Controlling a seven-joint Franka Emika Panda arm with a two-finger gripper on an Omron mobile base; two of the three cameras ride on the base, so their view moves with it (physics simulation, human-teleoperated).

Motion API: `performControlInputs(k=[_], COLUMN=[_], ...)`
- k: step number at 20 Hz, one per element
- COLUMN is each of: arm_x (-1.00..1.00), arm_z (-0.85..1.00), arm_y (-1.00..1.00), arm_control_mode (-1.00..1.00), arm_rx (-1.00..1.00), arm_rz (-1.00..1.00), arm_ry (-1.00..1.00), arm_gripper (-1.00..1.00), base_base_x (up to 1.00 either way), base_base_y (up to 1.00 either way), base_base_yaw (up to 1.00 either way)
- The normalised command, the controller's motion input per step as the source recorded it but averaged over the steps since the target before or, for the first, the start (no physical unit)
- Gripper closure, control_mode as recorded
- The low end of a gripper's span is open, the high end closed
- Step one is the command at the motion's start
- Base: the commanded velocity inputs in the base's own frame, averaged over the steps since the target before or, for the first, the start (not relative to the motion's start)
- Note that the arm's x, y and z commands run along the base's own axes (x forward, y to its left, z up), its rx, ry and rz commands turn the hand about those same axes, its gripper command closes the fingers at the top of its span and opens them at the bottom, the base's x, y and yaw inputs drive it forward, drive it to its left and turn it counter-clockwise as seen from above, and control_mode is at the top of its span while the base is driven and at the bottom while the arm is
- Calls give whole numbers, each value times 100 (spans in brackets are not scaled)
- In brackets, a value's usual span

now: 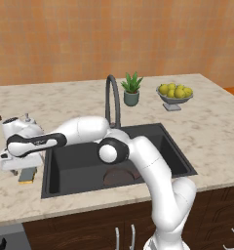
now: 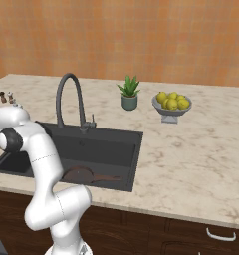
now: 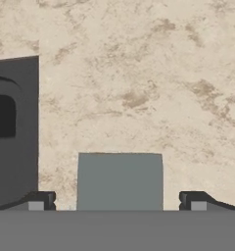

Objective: Pick the pan and sponge and place them into the sink. Then turn on the water.

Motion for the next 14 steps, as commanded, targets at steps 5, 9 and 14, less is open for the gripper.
performControlInputs(k=[5,9,14], arm_x=[0,0,0], arm_z=[-15,-29,-21], arm_y=[4,20,29], arm_control_mode=[-100,-100,-100], arm_rx=[0,0,-1], arm_rz=[0,0,0], arm_ry=[0,0,0], arm_gripper=[-100,-100,-100], base_base_x=[0,0,0], base_base_y=[0,0,0], base_base_yaw=[0,0,0])
